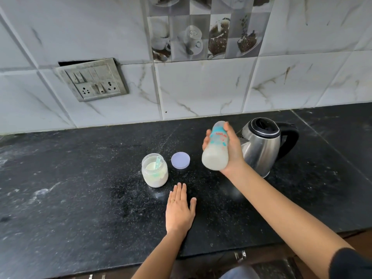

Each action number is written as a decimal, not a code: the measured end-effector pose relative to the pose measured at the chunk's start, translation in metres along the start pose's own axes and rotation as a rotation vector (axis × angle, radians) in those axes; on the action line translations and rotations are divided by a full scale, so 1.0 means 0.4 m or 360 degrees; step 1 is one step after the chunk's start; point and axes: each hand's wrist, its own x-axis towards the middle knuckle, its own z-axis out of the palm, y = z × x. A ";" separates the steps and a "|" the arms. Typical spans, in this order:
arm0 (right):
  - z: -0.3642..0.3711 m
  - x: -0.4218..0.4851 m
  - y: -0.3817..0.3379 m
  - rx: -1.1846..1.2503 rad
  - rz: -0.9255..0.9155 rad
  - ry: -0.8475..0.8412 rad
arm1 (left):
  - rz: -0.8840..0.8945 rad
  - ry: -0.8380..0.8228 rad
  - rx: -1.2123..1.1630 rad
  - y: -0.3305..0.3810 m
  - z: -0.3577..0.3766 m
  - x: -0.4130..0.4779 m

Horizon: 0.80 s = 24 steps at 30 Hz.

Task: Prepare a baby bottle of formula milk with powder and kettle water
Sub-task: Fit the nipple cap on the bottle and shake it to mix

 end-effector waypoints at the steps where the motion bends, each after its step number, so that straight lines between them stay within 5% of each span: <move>1: 0.000 0.002 -0.003 0.0051 0.0001 0.0020 | 0.0000 0.0004 0.0000 0.000 -0.001 0.000; 6: -0.019 -0.024 0.040 -0.0342 0.0072 -0.0206 | -0.0011 0.0000 0.0005 0.000 0.002 0.000; 11: -0.013 0.017 -0.002 0.0216 0.0023 -0.0041 | 0.0002 0.0002 -0.0005 0.001 -0.003 -0.001; 15: -0.034 -0.018 0.044 -0.0172 0.0117 -0.0309 | -0.0009 -0.0007 0.0018 0.001 0.001 0.001; 21: -0.009 0.008 -0.002 0.0089 0.0019 -0.0070 | -0.0001 -0.0012 0.0013 0.000 0.000 0.000; 24: -0.022 -0.016 0.030 -0.0180 0.0060 -0.0195 | -0.0013 -0.0018 0.0002 0.000 0.001 0.001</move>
